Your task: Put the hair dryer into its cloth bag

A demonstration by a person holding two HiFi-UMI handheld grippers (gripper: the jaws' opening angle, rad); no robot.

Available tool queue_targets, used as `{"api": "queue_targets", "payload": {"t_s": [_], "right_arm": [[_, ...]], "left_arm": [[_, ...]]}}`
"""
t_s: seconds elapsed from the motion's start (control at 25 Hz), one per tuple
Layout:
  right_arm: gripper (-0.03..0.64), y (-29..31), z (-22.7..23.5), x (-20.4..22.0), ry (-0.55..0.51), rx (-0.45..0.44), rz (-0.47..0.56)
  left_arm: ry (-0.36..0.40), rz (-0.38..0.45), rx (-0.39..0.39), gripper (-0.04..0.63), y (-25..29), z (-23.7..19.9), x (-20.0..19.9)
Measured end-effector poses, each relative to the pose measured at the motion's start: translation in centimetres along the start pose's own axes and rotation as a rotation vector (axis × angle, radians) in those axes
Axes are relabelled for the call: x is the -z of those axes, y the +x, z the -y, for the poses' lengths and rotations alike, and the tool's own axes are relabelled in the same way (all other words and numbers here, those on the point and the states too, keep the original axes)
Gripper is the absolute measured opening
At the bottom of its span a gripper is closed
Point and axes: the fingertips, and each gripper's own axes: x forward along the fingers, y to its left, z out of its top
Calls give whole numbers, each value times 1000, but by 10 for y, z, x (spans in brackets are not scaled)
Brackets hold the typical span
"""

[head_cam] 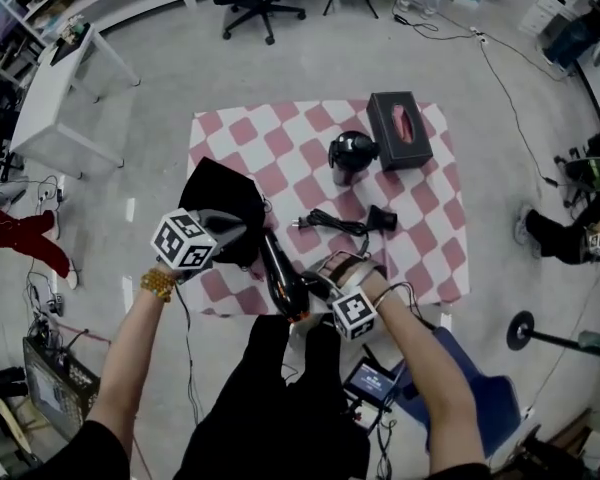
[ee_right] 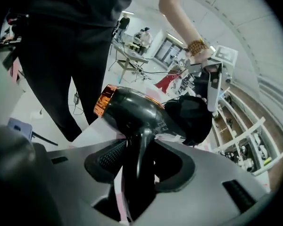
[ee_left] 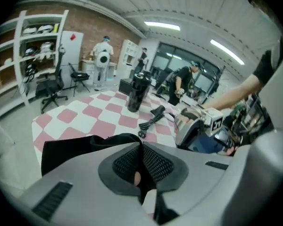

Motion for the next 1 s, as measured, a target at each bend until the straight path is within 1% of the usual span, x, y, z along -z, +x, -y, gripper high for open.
{"api": "queue_targets", "payload": {"t_s": [0.08, 0.12, 0.2, 0.28, 0.32, 0.4, 0.44, 0.48, 0.56, 0.6, 0.64, 0.72, 0.76, 0.8, 0.84, 0.88, 0.92, 1.0], "right_arm": [[186, 2, 2, -1, -70, 4, 15], [186, 2, 3, -1, -97, 10, 24], [186, 4, 7, -2, -127, 27, 43], [186, 8, 7, 2, -131, 47, 43], [186, 11, 8, 6, -127, 58, 36], [189, 17, 8, 14, -107, 83, 7], [189, 22, 7, 19, -88, 93, -17], [189, 28, 6, 22, -62, 101, -43], [193, 37, 6, 27, 13, 120, -84], [193, 40, 7, 29, 49, 125, -102], [193, 42, 8, 31, 79, 130, -120], [193, 46, 11, 33, 133, 147, -149], [195, 47, 15, 31, 155, 157, -155], [193, 48, 18, 29, 165, 167, -158], [193, 50, 21, 27, 161, 178, -160], [193, 52, 23, 26, 149, 186, -160], [195, 53, 26, 23, 133, 191, -157], [198, 58, 34, 16, 109, 198, -148]], "left_arm": [[150, -79, 10, 31, 12, 17, 6], [220, -105, 19, 31, 16, 26, 7], [336, -113, 64, 31, 21, 50, 2], [431, -102, 146, 31, 23, 79, -7], [470, -98, 195, 31, 26, 93, -10], [513, -97, 274, 31, 33, 115, -13], [526, -103, 281, 31, 38, 119, -12], [539, -110, 252, 31, 42, 116, -9], [547, -110, 126, 32, 46, 99, -4], [530, -103, 59, 32, 43, 88, -1], [504, -96, -3, 46, 38, 76, 4], [439, -77, -104, 118, 24, 58, 17], [397, -58, -140, 152, 17, 52, 24], [352, -40, -168, 170, 12, 48, 32], [315, -29, -191, 189, 10, 45, 41], [294, -26, -211, 198, 11, 42, 48], [289, -25, -227, 202, 15, 40, 52], [302, -15, -243, 202, 24, 40, 50]]}}
